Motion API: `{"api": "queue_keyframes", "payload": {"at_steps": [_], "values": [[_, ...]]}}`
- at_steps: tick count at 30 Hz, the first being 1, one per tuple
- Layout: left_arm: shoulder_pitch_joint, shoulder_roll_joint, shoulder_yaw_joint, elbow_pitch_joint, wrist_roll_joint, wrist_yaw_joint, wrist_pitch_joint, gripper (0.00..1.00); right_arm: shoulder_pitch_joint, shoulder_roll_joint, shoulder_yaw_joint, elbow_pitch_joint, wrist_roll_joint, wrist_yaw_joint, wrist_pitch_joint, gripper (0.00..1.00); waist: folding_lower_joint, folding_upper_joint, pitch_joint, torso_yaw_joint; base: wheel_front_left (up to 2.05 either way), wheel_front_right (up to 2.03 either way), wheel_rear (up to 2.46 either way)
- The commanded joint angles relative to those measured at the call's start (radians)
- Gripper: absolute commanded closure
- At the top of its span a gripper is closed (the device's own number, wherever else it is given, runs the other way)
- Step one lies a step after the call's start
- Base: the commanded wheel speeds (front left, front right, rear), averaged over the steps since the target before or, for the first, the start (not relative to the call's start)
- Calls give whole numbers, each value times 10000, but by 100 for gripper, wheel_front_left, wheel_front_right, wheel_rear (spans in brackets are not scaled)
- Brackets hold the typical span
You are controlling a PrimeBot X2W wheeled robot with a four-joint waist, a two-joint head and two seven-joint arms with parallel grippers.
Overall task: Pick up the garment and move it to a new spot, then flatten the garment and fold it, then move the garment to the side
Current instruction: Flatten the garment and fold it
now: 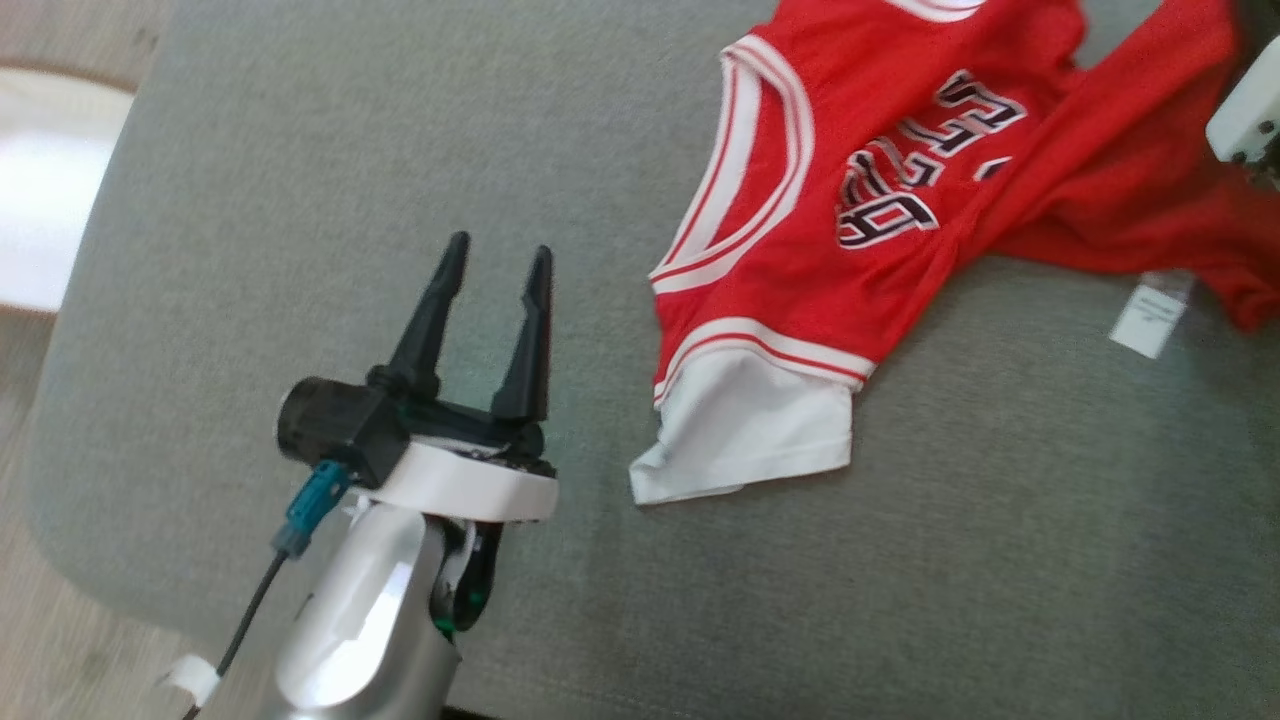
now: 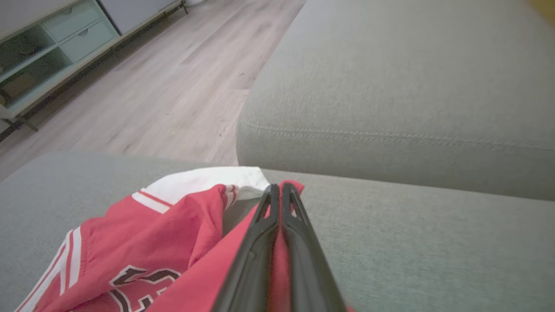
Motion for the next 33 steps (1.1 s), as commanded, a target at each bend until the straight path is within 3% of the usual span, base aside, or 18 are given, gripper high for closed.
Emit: {"api": "queue_keyframes", "payload": {"at_steps": [1, 8, 14, 20, 24, 25, 26, 33], "values": [[-65, 107, 488, -241, 133, 22, -80, 0, -64, -45, 91, -384, 87, -9, -345, 100, 0, 0, -338, -311, 0, 0, 0], [275, 107, 1051, -113, 575, -109, -80, 0, 733, 254, 266, -918, 170, -9, -1883, 100, 0, 0, -1290, -1242, 0, 0, 0], [839, 107, 1559, 23, 941, -248, -80, 0, 2440, 598, 218, -2022, -317, -9, -3270, 100, 0, 0, -2301, -2111, 0, 0, 0], [1498, 107, 2000, -7, 1076, -307, -80, 0, 4923, 1018, -415, -3511, -1216, -9, -3465, 100, 0, 0, -3084, -2855, 0, 0, 0], [1815, 107, 2142, -23, 1105, -324, -80, 0, 6786, 1630, -1278, -4511, -1836, -9, -2875, 100, 0, 0, -3400, -3189, 0, 0, 0], [1871, 107, 2164, -25, 1108, -330, -80, 0, 7231, 1771, -1462, -4747, -2091, -9, -2677, 64, 0, 0, -3448, -3240, 0, 0, 0], [1916, 107, 2176, -29, 1104, -334, -80, 0, 7649, 1930, -1682, -4969, -2336, -9, -2505, 0, 0, 0, -3495, -3280, 0, 0, 0], [2040, 106, 1985, -83, 1063, -339, -80, 0, 9226, 3213, -3271, -7158, -3814, -9, -2164, 0, 0, 0, -3566, -3216, 0, 0, 0]]}}
